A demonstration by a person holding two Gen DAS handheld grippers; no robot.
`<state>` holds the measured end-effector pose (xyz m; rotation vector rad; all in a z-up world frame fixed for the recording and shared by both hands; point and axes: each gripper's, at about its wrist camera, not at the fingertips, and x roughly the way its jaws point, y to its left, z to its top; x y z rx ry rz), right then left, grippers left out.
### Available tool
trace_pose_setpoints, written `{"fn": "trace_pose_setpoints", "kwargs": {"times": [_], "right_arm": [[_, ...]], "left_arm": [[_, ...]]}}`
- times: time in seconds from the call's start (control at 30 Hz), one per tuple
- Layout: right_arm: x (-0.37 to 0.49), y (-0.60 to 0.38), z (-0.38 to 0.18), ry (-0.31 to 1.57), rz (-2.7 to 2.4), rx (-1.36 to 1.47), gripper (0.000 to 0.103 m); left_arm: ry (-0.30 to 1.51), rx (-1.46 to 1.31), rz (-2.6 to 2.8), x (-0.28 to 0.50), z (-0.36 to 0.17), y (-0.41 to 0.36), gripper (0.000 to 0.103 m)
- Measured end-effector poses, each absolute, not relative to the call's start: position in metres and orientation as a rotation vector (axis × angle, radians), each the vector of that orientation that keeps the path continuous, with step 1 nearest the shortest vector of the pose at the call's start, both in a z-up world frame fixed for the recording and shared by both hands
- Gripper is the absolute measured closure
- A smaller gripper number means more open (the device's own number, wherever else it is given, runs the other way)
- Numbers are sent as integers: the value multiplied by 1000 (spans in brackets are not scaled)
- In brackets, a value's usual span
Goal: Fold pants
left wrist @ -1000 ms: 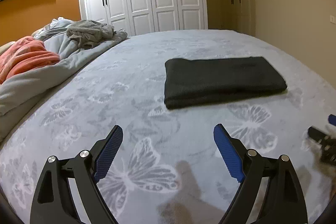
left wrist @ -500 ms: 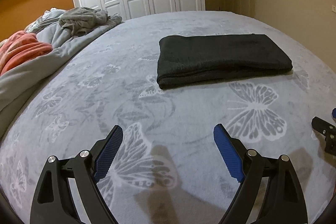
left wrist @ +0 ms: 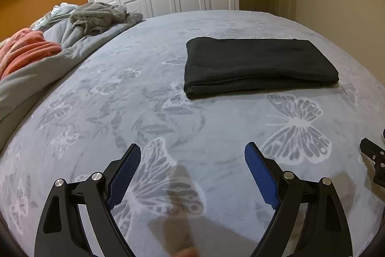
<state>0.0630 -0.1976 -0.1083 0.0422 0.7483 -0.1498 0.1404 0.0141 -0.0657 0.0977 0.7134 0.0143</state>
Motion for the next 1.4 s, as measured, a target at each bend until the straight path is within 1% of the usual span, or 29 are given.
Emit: {"fn": "trace_pose_setpoints", "kwargs": {"times": [0.97,1.27,1.4], "right_arm": [[62,-197,-107,742,-151,42,9],[63,-197,-107,743,-151,41,9],[62,-197,-107,742,-152,41,9]], "left_arm": [[709,120,17,139,-66,11,17],[669,141,50,132,-62,9,17],[681,135,41,133,-62,9,17]]}}
